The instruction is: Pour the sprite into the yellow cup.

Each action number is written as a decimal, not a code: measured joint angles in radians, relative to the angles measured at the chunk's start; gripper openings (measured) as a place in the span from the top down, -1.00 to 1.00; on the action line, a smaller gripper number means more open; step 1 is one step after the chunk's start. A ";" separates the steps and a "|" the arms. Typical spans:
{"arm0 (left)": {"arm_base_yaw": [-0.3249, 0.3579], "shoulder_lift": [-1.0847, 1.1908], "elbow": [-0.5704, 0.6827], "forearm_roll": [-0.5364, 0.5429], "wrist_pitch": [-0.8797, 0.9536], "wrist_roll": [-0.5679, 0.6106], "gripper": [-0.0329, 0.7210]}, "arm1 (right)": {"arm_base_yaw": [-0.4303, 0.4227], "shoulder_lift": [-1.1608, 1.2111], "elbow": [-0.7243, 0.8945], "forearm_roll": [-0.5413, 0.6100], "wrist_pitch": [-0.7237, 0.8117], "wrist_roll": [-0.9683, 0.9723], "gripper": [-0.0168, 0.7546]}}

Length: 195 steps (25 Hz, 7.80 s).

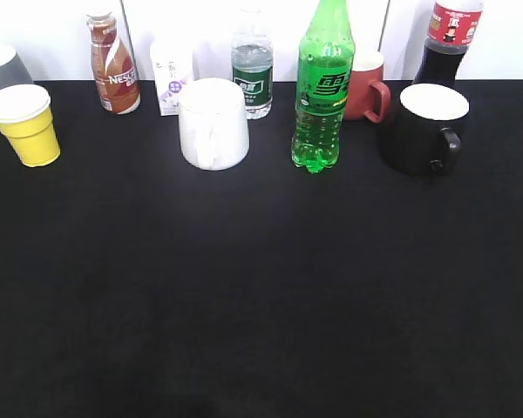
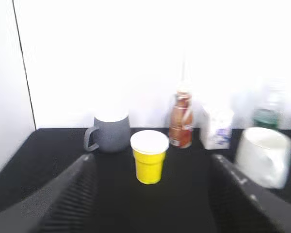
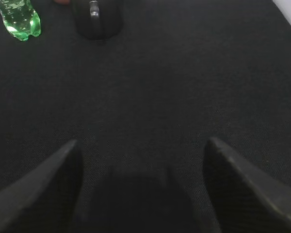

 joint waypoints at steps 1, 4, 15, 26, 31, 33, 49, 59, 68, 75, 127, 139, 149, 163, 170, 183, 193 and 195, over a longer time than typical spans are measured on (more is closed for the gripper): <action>0.000 0.052 0.071 -0.007 -0.140 0.000 -0.57 | 0.000 0.000 0.000 0.000 0.000 0.000 -0.56; 0.000 0.281 0.213 -0.013 -0.500 0.000 -0.58 | 0.000 0.000 0.000 0.000 0.000 0.000 -0.56; -0.032 1.425 0.115 0.204 -1.341 0.000 -0.72 | 0.000 0.000 0.000 0.000 0.000 0.000 -0.56; -0.031 1.895 -0.195 0.170 -1.487 0.000 -0.81 | 0.000 0.000 0.000 0.000 0.000 0.000 -0.56; -0.031 2.023 -0.345 0.168 -1.491 0.000 -0.81 | 0.000 0.000 0.000 0.000 0.000 0.000 -0.56; -0.031 2.061 -0.394 0.168 -1.508 -0.004 -0.80 | 0.000 0.000 0.000 0.000 0.000 0.000 -0.56; -0.030 2.153 -0.457 0.206 -1.668 -0.007 -0.28 | 0.000 0.000 0.000 0.000 0.000 0.000 -0.56; -0.030 1.818 -0.187 0.416 -1.655 -0.005 -0.25 | 0.000 0.000 -0.005 0.007 -0.011 0.000 -0.56; -0.031 1.593 0.056 0.565 -1.655 -0.053 -0.25 | 0.000 0.535 0.156 -0.054 -0.991 -0.002 -0.56; -0.031 1.593 0.056 0.565 -1.655 -0.054 -0.24 | 0.035 1.161 0.159 -0.143 -1.697 0.013 -0.56; -0.047 1.588 0.056 0.849 -1.655 -0.229 -0.24 | 0.671 1.853 -0.314 0.535 -2.095 -0.547 -0.18; -0.269 1.629 0.056 0.878 -1.655 -0.237 -0.24 | 0.671 1.783 -0.207 0.194 -1.940 -1.256 -0.18; -0.269 1.629 0.056 0.966 -1.655 -0.237 -0.24 | 0.671 1.783 -0.207 0.217 -2.039 -1.573 -0.18; -0.269 1.629 0.056 0.963 -1.606 -0.237 -0.24 | 0.671 1.783 -0.207 0.222 -2.090 -1.706 -0.18; -0.269 1.629 0.056 0.963 -1.607 -0.237 -0.24 | 0.671 1.783 -0.207 0.225 -2.093 -1.757 -0.18; -0.269 1.629 0.056 0.873 -1.633 -0.237 -0.24 | 0.671 1.798 -0.207 0.187 -2.089 -0.837 -0.18; -0.251 1.654 0.033 0.255 -1.634 -0.018 -0.24 | 0.671 1.798 -0.207 0.180 -2.090 -0.247 -0.18; -0.202 1.711 -0.032 0.233 -1.635 -0.010 -0.24 | 0.671 1.798 -0.207 0.180 -2.090 -0.247 -0.18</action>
